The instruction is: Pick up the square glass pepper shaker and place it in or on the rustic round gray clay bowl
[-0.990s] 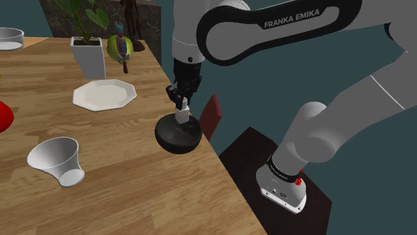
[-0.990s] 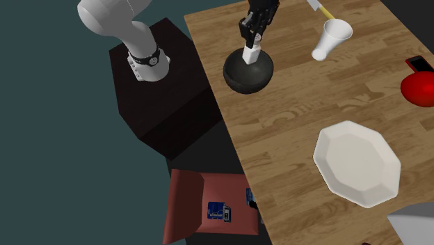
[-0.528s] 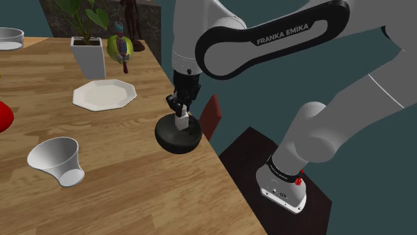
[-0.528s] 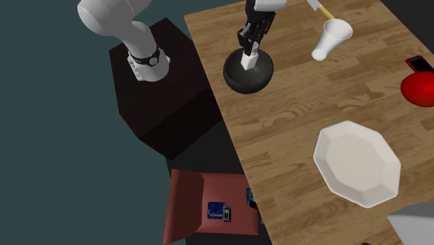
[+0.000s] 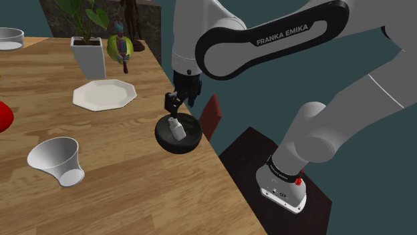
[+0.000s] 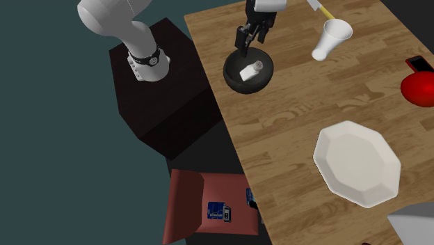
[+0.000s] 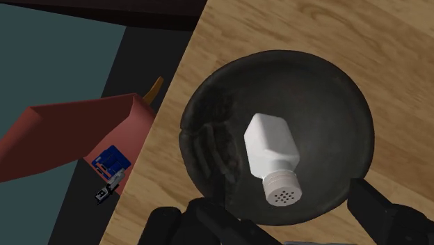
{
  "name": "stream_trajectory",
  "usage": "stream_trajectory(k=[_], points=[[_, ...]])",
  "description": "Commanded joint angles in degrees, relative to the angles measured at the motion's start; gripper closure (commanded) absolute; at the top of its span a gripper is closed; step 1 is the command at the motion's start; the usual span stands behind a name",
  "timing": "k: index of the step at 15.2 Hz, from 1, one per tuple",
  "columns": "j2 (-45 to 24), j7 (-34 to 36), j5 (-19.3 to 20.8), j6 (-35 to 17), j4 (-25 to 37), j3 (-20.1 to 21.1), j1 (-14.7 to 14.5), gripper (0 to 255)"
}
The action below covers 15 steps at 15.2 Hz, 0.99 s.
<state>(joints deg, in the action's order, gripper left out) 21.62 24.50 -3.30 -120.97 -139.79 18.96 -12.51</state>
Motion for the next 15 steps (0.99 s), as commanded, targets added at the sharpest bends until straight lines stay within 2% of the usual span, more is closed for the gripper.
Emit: stream_trajectory(k=[1, 3, 7, 15], points=[[0.0, 0.0, 0.0, 0.0, 0.0, 0.0, 0.0, 0], [0.0, 0.0, 0.0, 0.0, 0.0, 0.0, 0.0, 0], [2.52, -0.41, -0.35, 7.78, 5.33, -0.66, -0.22, 0], [2.52, -0.41, -0.35, 7.78, 5.33, -0.66, -0.22, 0]])
